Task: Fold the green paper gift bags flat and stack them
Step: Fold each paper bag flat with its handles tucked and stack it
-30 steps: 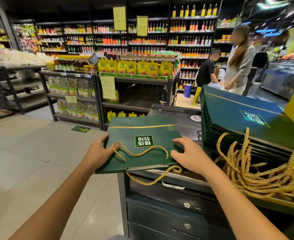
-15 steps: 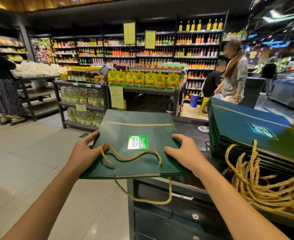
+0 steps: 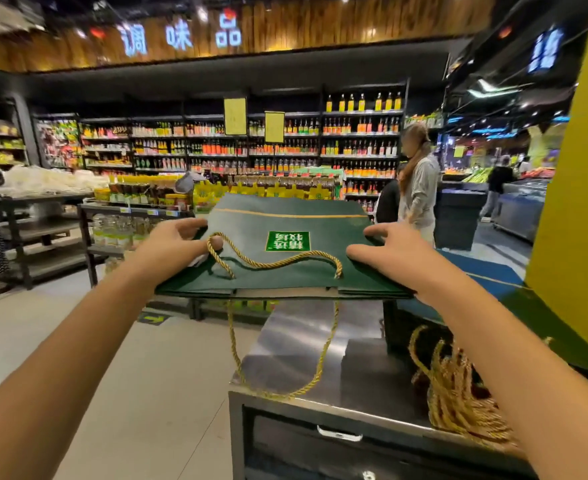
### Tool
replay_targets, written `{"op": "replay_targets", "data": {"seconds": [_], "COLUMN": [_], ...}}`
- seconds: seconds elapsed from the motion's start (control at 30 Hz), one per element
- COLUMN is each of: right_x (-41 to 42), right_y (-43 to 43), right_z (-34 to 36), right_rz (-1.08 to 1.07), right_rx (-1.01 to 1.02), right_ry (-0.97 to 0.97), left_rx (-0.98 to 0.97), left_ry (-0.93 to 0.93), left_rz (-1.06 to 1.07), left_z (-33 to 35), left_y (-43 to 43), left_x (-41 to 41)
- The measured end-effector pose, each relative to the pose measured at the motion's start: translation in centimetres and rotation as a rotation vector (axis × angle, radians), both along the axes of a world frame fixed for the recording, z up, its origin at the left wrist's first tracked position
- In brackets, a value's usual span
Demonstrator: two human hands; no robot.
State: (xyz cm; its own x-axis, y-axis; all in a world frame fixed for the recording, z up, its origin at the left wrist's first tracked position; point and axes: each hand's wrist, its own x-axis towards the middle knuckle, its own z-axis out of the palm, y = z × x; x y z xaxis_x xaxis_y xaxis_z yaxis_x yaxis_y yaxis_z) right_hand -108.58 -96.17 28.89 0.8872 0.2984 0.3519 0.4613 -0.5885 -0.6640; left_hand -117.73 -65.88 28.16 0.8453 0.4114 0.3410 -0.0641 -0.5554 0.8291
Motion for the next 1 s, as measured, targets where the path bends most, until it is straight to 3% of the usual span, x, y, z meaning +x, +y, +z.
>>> {"op": "replay_targets", "data": {"seconds": [0.3, 0.6, 0.8, 0.9, 1.0], "right_x": [1.5, 4.0, 6.3, 7.3, 8.5], "right_y": [-12.8, -20.8, -21.0, -20.5, -20.1], "right_z": [1.6, -2.7, -5.8, -6.1, -5.9], "right_rz": [-0.244, -0.450, -0.512, -0.460, -0.371], "right_rx": [-0.062, -0.234, -0.354, -0.415, -0.417], "right_ry": [0.034, 0.150, 0.045, 0.007, 0.015], "left_rx": [-0.114, -0.036, 0.172, 0.439, 0.689], "left_ry": [0.028, 0.081, 0.210, 0.276, 0.220], "left_rz": [-0.237, -0.388, -0.370, -0.339, -0.288], "left_z": [1.0, -2.8, -4.7, -4.4, -3.2], "left_y": [-12.6, -21.9, -23.1, -22.8, -22.7], "left_x": [9.1, 14.6, 16.3, 17.0, 18.6]}}
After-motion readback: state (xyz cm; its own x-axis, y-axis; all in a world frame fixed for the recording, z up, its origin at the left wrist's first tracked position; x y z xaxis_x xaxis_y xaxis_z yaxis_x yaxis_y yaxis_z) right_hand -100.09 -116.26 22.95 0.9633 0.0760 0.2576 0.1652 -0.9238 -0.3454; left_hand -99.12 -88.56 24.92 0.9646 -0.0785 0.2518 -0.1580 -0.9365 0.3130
